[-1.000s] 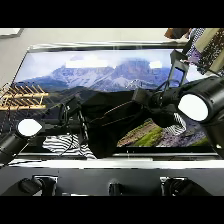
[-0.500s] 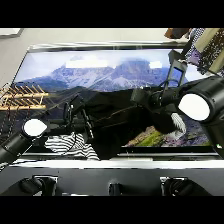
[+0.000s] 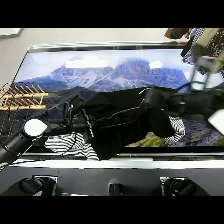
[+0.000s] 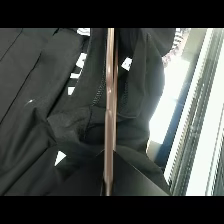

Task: Fold the clothes and pants, and hang the long-sleeved shirts on hangers.

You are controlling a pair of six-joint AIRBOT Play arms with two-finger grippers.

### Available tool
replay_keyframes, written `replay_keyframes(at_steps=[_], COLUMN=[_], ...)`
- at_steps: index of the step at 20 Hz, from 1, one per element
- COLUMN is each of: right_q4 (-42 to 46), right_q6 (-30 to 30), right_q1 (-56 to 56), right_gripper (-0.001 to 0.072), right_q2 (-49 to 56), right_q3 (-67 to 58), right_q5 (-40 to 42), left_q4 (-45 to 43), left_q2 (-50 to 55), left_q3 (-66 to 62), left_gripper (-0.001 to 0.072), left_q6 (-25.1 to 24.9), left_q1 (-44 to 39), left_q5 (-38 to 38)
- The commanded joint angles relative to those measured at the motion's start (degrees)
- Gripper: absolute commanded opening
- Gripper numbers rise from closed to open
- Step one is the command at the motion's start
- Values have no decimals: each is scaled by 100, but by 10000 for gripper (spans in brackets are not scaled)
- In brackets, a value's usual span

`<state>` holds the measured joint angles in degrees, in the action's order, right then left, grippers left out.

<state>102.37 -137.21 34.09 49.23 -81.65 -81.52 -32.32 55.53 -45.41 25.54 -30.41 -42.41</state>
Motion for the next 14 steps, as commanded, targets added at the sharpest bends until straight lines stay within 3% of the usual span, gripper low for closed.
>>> replay_keyframes(at_steps=[1,3,5,10,12,14], right_q4=[1718,1998,1996,1600,367,-1563], right_q6=[-332,-299,-651,-964,-870,671], right_q1=[-2,-2,-2,-181,-1344,-2920], right_gripper=[574,592,592,600,611,591], right_q2=[-507,-601,-520,341,577,614], right_q3=[-7,-4,2,-9,-103,-136], right_q5=[-839,-1191,-1298,-525,105,866], left_q4=[0,0,0,0,0,0], left_q2=[4,4,4,4,4,4], left_q3=[-2,-2,-2,-2,-2,-2], left_gripper=[27,27,27,27,27,27], left_q6=[0,2,2,2,4,4], left_q1=[-4,-4,-2,-2,-2,-2], left_q5=[4,4,4,4,2,2])
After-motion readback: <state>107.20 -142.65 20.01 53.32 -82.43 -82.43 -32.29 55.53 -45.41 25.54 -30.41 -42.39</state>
